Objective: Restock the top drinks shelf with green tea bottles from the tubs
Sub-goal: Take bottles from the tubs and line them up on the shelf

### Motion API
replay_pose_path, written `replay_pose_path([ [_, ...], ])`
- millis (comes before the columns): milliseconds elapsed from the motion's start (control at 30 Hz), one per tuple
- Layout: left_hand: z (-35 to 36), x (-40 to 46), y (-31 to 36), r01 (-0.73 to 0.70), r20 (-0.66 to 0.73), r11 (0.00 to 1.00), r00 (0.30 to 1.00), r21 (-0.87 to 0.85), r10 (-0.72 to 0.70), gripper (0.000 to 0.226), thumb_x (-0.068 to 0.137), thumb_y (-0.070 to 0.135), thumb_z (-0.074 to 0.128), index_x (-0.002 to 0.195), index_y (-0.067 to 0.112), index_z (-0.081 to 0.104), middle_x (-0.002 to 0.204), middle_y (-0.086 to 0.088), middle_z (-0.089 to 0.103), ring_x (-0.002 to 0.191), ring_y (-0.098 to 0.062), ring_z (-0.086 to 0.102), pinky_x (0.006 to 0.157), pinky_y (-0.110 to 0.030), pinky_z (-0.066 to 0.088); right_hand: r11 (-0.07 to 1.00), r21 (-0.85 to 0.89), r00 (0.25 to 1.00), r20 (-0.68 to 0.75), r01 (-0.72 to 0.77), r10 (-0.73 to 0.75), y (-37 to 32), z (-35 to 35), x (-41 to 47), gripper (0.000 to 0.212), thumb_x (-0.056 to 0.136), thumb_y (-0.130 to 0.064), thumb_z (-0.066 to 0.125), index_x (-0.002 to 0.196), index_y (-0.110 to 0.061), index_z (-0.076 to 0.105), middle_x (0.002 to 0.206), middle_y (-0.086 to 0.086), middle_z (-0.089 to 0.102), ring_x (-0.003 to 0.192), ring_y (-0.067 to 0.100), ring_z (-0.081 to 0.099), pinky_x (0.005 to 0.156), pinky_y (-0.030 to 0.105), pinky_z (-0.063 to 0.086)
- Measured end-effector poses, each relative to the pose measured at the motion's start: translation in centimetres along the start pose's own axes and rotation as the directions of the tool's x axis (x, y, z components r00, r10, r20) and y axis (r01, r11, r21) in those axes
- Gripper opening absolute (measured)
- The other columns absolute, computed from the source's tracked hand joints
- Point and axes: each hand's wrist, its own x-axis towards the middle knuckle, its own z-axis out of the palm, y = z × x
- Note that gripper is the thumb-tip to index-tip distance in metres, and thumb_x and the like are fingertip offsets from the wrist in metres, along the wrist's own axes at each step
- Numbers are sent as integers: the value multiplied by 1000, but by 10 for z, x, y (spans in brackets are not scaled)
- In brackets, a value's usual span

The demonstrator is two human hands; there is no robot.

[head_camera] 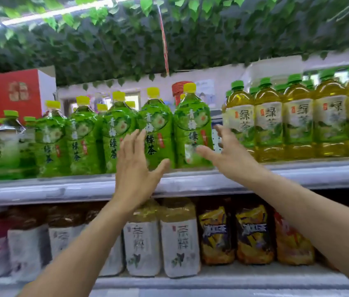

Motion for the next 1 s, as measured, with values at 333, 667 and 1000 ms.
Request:
replay_pose_path([
  [333, 19, 27, -43, -142, -6, 978, 989, 154, 145, 110, 72, 86, 31, 161, 24, 13, 168, 5, 12, 155, -18, -13, 122, -51, -12, 983, -62, 985, -21, -174, 173, 0, 25, 27, 35, 92, -38, 66, 120, -21, 52, 111, -7, 66, 104, 13, 61, 92, 36, 46],
  [667, 19, 26, -42, -121, -19, 987, 992, 107, 124, 111, 74, 85, 36, 161, 23, 6, 169, 7, 4, 153, -14, -22, 121, -47, -19, 975, -105, 981, -43, -195, 191, -10, 31, 29, 38, 87, -35, 72, 116, -18, 54, 105, -4, 68, 99, 14, 64, 87, 34, 48],
  [1000, 17, 26, -42, -52, 13, 991, 999, 127, 51, 111, 81, 72, 60, 162, 22, 1, 169, 7, -5, 151, -16, -28, 121, -51, -19, 973, -136, 982, -33, -187, 184, -1, 41, 40, 48, 84, -42, 75, 118, -19, 50, 103, -4, 68, 96, 15, 66, 92, 40, 54],
])
